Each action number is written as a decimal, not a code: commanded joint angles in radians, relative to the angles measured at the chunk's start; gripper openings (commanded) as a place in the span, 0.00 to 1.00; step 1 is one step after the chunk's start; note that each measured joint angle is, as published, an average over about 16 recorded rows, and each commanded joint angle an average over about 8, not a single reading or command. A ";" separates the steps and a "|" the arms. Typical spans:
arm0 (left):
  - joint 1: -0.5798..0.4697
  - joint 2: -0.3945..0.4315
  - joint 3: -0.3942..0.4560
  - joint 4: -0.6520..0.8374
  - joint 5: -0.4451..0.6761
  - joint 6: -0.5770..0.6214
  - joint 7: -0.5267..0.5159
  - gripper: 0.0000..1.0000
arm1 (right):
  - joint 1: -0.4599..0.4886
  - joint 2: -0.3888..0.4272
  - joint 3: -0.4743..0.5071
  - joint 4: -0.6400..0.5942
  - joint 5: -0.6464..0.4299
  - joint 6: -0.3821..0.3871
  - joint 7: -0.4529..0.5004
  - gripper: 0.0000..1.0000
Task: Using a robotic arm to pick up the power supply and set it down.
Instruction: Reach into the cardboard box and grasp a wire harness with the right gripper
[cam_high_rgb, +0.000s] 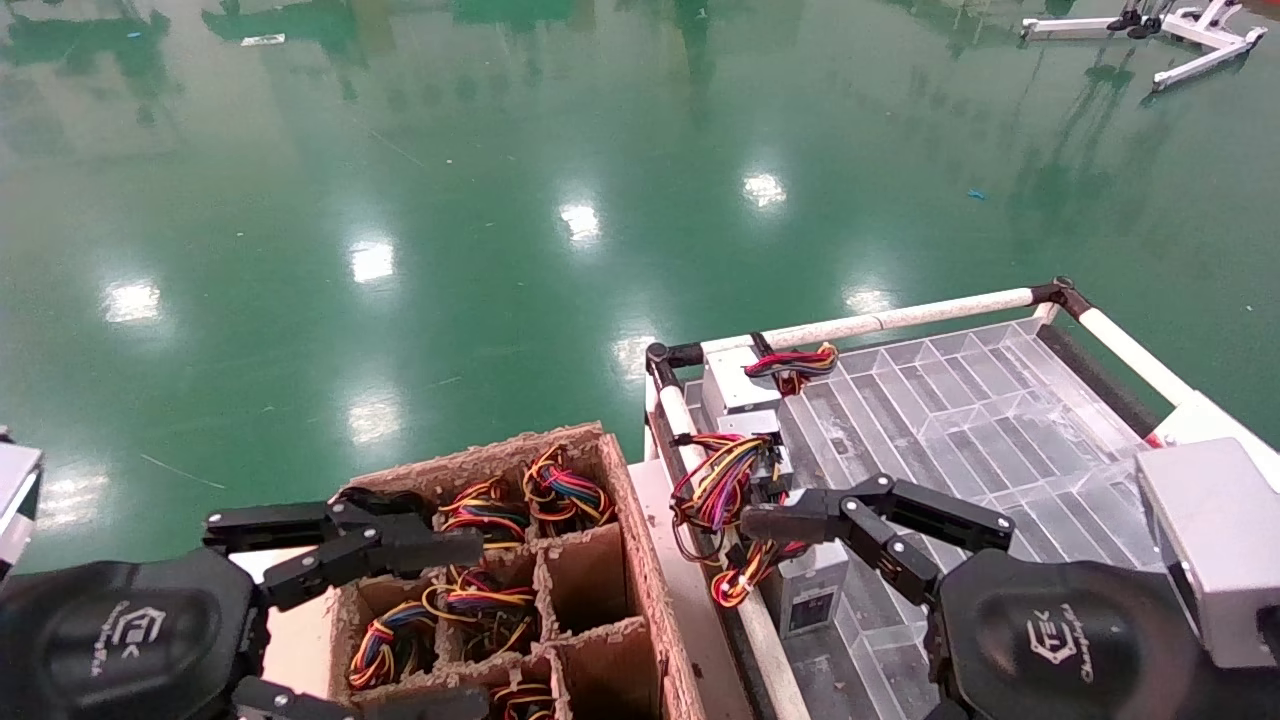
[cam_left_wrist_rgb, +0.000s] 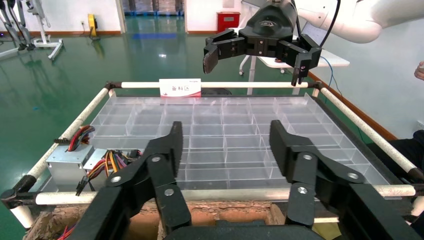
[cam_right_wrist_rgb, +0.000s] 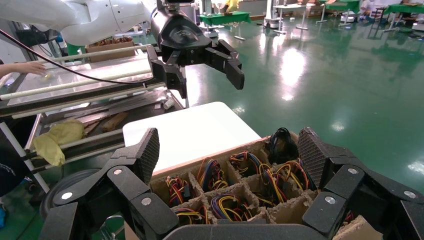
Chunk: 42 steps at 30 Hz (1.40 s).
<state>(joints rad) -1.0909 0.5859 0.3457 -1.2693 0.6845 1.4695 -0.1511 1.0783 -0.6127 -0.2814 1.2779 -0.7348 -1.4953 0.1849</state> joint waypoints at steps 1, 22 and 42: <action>0.000 0.000 0.000 0.000 0.000 0.000 0.000 0.00 | -0.001 0.001 0.001 0.001 0.002 -0.001 0.000 1.00; 0.000 0.000 0.000 0.000 0.000 0.000 0.000 0.00 | 0.371 -0.294 -0.241 -0.237 -0.458 0.037 -0.014 1.00; 0.000 0.000 0.001 0.000 0.000 0.000 0.000 0.00 | 0.620 -0.597 -0.409 -0.640 -0.771 0.124 -0.159 0.00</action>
<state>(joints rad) -1.0913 0.5858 0.3464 -1.2689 0.6842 1.4696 -0.1507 1.6946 -1.2065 -0.6857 0.6366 -1.4988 -1.3683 0.0218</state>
